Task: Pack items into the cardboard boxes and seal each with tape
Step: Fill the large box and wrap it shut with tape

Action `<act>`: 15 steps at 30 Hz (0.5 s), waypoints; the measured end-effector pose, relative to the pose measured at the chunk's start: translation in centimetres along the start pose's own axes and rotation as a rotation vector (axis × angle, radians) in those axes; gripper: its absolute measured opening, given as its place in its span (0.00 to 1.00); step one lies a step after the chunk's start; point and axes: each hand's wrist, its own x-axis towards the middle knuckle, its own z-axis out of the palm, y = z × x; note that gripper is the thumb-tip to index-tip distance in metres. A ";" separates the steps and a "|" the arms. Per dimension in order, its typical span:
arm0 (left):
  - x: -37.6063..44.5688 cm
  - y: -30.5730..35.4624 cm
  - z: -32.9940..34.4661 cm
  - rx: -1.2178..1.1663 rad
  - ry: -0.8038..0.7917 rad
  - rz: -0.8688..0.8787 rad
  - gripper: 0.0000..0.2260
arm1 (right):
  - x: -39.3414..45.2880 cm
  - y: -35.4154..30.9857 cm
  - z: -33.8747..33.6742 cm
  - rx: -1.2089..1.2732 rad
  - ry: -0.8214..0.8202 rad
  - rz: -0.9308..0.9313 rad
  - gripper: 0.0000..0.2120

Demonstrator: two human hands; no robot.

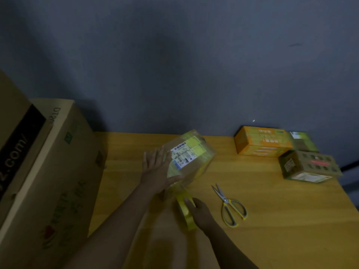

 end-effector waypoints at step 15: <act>-2.5 4.3 3.6 0.057 0.575 -0.139 0.19 | 3.6 11.9 -9.8 -0.646 0.149 0.060 0.19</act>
